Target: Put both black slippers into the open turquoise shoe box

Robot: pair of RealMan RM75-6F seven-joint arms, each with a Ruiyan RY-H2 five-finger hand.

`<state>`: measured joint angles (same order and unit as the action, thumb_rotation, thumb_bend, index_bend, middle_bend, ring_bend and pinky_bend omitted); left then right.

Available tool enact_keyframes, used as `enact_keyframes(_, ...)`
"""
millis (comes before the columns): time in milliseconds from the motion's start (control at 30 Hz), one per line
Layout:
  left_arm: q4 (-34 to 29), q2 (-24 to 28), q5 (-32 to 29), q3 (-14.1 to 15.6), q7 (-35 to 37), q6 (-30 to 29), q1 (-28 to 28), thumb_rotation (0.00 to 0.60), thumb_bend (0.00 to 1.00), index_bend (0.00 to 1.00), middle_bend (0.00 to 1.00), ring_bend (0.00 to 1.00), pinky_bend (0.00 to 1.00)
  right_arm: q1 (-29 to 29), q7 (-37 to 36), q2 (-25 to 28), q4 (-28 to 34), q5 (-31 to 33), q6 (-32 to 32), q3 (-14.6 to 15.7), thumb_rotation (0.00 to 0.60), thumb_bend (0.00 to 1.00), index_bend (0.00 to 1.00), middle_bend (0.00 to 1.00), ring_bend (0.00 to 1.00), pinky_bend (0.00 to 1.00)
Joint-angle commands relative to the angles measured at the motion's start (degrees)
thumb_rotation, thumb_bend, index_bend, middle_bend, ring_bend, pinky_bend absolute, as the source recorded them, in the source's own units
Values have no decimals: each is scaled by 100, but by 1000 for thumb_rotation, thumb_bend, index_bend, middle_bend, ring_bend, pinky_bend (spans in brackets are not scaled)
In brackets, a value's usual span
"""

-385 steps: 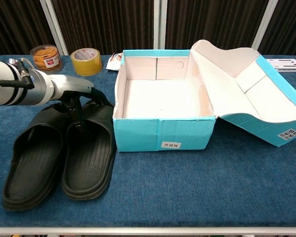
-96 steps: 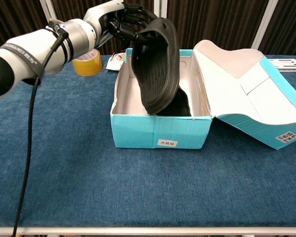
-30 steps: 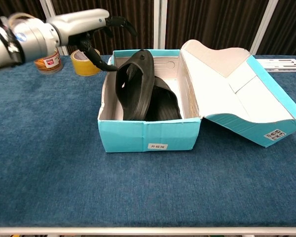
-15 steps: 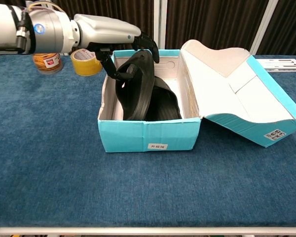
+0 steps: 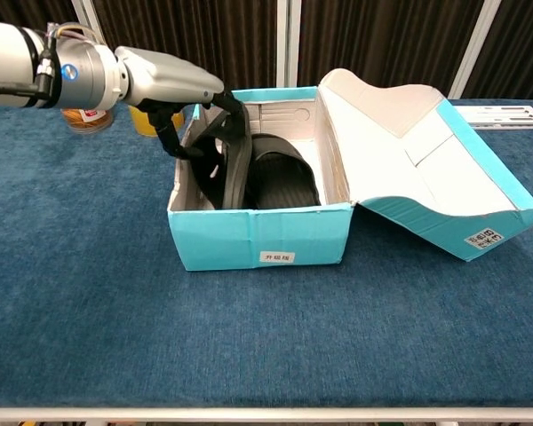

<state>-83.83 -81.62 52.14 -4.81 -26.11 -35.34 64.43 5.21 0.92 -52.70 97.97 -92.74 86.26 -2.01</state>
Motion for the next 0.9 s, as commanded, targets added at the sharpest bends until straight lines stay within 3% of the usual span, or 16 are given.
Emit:
enact_keyframes(33,-118,-72,-269,182,-221,-164,55,600,403,255,170,0,169,2,-3,2,2,2,-3,-1,600,115,0,32,0,118)
enact_keyframes(200,-159,-173,-421,233,-332,-362,83,600,402,255,170,0,172,-22,1,16,10,-5,35,3,600,115,0,32,0,118)
enact_keyframes(433,-671,212,13,-62,285,-1088,-333,600,402,226,167,0,176,-67,-44,36,-13,26,94,-2,600,115,0,32,0,118)
enact_keyframes(667,-1160,866,540,-112,1121,-2191,-1259,600,379,219,162,0,188,-100,-240,-13,-139,75,95,13,600,115,0,32,0,118)
enact_keyframes(900,-758,979,1116,59,2314,-3963,-2749,600,347,221,162,0,196,-23,-793,-119,-419,251,-221,48,600,115,0,33,0,118)
